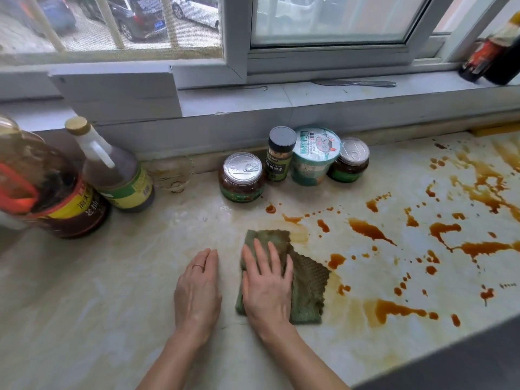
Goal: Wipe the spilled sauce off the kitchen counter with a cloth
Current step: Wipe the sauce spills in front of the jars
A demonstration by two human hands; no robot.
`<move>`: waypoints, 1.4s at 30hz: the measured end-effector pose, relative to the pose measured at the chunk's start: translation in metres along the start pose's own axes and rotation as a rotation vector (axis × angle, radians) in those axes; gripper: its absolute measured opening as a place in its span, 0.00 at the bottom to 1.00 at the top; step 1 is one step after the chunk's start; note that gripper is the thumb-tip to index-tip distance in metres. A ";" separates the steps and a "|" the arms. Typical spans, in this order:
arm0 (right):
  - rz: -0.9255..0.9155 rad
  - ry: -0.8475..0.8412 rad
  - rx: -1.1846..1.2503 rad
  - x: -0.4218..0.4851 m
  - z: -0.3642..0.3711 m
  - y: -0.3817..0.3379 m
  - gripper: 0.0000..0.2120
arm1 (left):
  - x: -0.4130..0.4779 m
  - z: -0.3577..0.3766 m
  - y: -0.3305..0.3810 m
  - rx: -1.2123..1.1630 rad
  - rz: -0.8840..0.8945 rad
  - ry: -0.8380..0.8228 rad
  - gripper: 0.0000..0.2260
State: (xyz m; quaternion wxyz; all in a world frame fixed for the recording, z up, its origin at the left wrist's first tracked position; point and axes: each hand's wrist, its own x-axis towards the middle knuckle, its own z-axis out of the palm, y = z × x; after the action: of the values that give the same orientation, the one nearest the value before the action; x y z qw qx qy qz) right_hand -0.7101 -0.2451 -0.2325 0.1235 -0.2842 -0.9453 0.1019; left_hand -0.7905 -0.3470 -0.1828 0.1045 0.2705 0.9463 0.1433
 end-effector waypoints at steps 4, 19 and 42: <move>-0.108 -0.051 0.037 0.025 0.004 -0.016 0.23 | 0.003 0.000 -0.001 0.037 0.051 0.007 0.27; 0.159 -0.025 -0.062 0.103 0.009 0.009 0.24 | 0.010 -0.009 0.001 0.097 0.077 0.008 0.27; 0.184 -0.111 -0.057 0.131 0.003 0.031 0.28 | 0.030 0.009 0.021 0.049 0.172 -0.024 0.29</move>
State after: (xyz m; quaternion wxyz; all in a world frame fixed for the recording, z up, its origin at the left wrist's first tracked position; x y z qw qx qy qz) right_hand -0.8013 -0.1462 -0.2200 0.0530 -0.3673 -0.9230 0.1016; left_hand -0.8032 -0.3115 -0.1875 0.0964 0.3548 0.9215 0.1254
